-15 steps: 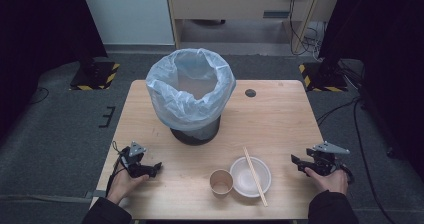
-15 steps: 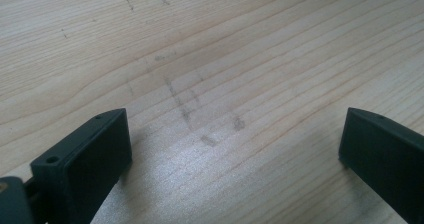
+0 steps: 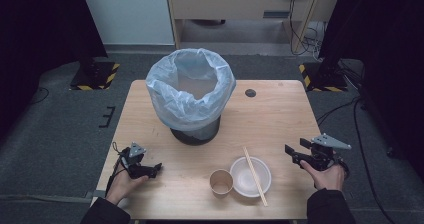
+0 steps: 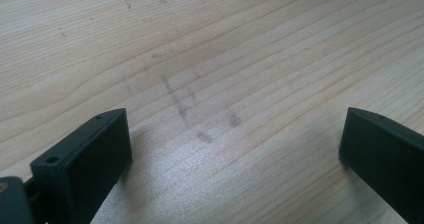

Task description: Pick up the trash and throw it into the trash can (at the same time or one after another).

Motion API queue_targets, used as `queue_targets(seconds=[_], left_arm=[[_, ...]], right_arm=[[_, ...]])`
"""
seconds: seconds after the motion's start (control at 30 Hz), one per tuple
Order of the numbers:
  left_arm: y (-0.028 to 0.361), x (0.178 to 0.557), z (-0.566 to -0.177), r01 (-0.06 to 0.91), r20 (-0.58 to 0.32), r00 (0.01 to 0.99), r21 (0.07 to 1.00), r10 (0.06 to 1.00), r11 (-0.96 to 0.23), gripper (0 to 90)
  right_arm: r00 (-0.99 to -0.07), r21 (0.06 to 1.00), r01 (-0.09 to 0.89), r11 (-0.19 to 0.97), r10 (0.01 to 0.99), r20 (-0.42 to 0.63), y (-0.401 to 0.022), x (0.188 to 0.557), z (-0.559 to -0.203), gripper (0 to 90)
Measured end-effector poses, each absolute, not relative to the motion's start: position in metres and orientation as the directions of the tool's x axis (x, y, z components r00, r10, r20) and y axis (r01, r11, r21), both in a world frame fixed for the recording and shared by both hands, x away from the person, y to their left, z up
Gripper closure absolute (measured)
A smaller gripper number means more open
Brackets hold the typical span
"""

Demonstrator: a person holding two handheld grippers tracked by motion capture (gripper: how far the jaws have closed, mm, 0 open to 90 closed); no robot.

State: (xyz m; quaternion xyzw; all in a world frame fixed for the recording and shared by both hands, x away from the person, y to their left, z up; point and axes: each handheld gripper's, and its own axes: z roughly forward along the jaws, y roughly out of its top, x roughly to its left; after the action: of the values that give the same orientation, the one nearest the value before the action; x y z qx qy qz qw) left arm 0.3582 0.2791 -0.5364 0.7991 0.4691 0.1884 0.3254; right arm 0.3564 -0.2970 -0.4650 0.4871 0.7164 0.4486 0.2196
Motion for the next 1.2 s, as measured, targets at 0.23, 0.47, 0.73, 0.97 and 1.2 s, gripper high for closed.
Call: queue_targets(seconds=[0.23, 0.47, 0.73, 0.97, 1.2], left_arm=[[0.278, 0.358, -0.536, 0.627, -0.004, 0.488, 0.697, 0.873, -0.347, 0.0], [0.278, 0.358, -0.536, 0.627, -0.004, 0.488, 0.697, 0.873, -0.348, 0.0], [0.278, 0.358, -0.536, 0.627, -0.005, 0.49, 0.697, 0.872, -0.348, 0.0], [0.278, 0.358, -0.536, 0.626, -0.005, 0.492, 0.697, 0.871, -0.349, 0.0], [0.278, 0.358, -0.536, 0.626, -0.005, 0.492, 0.697, 0.871, -0.349, 0.0]], right_arm=[[-0.456, 0.885, 0.45, 0.121, 0.883, 0.111, -0.289, 0.35, -0.445, 31.5], [-0.513, 0.899, 0.408, 0.158, 0.855, 0.082, -0.277, 0.34, -0.425, 34.7], [-0.546, 0.899, 0.404, 0.168, 0.833, 0.089, -0.26, 0.331, -0.413, 41.9], [-0.577, 0.889, 0.41, 0.202, 0.813, 0.081, -0.247, 0.326, -0.41, 42.3], [-0.596, 0.865, 0.443, 0.235, 0.798, 0.088, -0.236, 0.325, -0.417, 44.0]])
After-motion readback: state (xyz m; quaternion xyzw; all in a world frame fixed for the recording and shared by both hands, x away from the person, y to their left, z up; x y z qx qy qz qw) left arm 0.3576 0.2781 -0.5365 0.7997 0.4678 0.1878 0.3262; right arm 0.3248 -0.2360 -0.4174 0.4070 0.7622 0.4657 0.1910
